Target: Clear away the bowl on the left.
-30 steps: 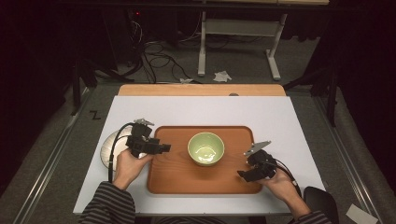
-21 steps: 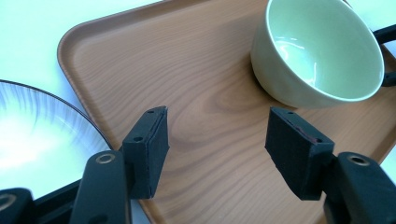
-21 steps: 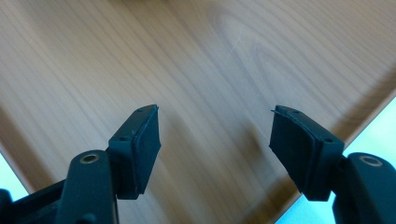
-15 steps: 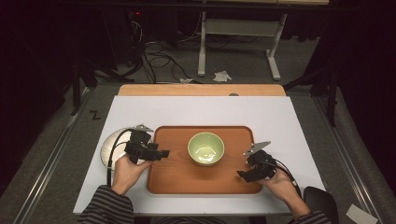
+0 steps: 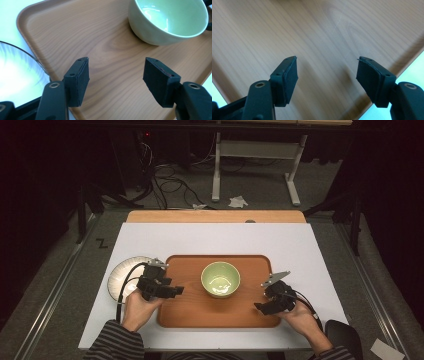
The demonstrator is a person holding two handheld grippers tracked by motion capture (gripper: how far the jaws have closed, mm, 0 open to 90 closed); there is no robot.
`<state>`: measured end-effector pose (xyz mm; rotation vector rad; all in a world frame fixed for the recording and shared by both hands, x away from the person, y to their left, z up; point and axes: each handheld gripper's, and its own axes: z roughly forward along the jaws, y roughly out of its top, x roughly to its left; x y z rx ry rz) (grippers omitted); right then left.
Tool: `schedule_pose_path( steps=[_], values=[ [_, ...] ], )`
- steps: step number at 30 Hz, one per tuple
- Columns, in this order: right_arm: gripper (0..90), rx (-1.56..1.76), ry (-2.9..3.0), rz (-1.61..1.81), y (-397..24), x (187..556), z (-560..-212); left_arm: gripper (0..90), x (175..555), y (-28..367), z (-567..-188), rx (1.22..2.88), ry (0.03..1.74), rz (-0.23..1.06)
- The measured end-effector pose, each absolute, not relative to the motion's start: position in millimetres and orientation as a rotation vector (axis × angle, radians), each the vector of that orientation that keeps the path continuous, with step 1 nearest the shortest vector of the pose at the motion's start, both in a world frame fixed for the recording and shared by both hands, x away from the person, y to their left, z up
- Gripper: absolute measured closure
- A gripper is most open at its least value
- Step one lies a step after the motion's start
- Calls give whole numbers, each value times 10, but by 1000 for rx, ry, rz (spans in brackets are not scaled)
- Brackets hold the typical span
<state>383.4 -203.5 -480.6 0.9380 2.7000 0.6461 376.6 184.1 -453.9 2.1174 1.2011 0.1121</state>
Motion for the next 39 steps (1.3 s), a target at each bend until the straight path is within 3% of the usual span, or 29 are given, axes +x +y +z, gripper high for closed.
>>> schedule_pose_path(
  steps=[39],
  values=[
    [351,944,2704,638,-2033,3838,-4808,377,3732,1546,-4712,2222,1132,105]
  ],
)
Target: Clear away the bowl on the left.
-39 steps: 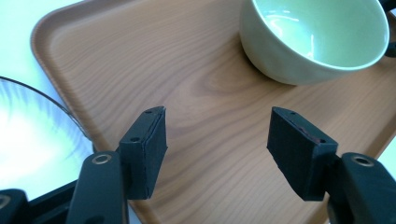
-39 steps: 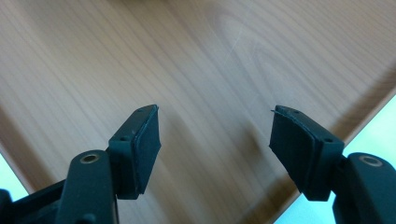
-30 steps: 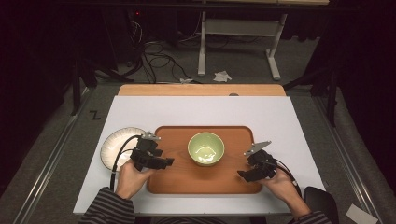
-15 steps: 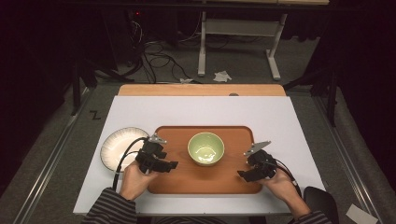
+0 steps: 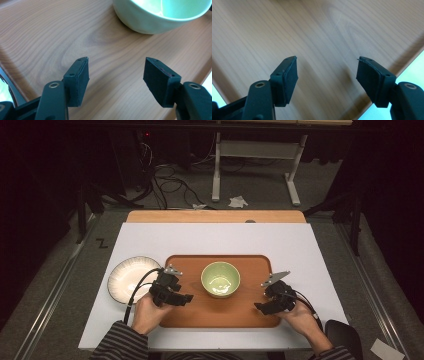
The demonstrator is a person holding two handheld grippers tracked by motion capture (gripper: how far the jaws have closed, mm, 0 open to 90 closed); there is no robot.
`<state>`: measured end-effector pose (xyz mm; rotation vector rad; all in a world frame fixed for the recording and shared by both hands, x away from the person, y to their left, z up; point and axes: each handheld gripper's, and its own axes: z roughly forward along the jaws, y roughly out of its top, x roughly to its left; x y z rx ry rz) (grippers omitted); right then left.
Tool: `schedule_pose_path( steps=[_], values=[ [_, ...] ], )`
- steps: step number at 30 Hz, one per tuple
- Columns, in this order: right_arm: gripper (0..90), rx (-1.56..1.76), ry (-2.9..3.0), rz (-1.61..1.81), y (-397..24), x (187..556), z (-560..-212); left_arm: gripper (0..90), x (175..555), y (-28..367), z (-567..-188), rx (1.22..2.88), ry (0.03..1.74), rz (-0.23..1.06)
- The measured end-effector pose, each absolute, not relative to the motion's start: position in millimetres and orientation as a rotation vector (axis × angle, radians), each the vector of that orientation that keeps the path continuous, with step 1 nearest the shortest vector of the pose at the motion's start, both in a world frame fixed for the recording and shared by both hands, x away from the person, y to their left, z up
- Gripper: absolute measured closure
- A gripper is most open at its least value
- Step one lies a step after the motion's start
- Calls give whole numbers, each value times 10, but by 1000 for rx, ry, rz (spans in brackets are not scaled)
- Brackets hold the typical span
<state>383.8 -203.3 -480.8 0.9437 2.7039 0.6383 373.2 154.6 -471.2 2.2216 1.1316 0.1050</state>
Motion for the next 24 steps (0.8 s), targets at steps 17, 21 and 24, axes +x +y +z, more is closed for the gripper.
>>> schedule_pose_path(
  steps=[17,21,24],
  values=[
    [351,937,2702,636,-2032,3839,-4812,378,3749,1454,-4789,2251,1125,107],
    [351,934,2705,634,-2032,3842,-4812,378,3750,1456,-4787,2249,1126,104],
    [351,940,2704,628,-2036,3841,-4807,378,3752,1456,-4787,2250,1127,103]
  ],
)
